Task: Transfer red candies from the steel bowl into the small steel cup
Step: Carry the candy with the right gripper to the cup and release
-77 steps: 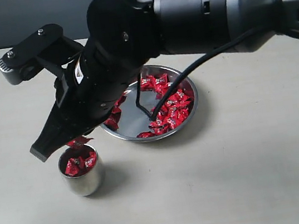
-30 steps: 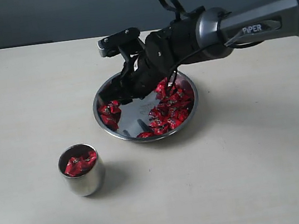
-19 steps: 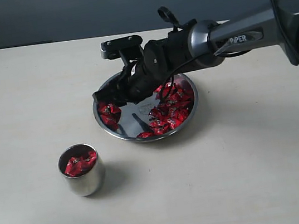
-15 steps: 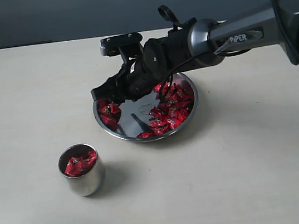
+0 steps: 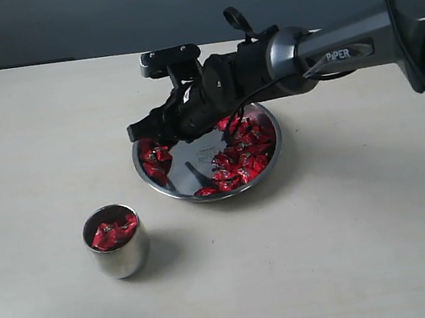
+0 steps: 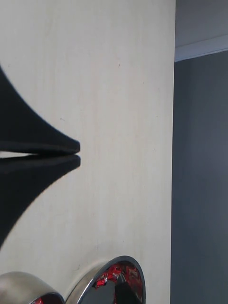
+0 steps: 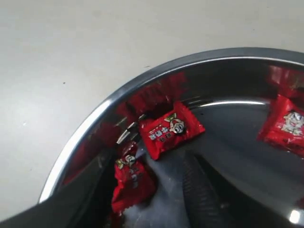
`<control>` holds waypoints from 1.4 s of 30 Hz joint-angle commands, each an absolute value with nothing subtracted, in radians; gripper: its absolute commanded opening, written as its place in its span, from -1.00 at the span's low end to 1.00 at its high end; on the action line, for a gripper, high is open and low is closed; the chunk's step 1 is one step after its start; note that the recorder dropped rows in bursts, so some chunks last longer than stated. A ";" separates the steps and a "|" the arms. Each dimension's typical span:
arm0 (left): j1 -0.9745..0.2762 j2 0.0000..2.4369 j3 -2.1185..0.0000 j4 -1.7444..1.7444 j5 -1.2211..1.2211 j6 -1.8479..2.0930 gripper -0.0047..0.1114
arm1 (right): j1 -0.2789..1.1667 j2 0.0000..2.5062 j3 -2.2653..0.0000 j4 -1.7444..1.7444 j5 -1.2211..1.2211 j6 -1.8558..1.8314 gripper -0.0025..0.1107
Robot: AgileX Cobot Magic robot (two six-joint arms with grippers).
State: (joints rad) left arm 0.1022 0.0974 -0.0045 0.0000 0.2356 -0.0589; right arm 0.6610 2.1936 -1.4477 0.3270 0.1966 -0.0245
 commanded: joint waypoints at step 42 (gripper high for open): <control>0.097 0.093 0.000 0.000 0.233 -0.061 -0.91 | 0.672 2.061 -1.481 0.298 0.445 -0.055 -0.97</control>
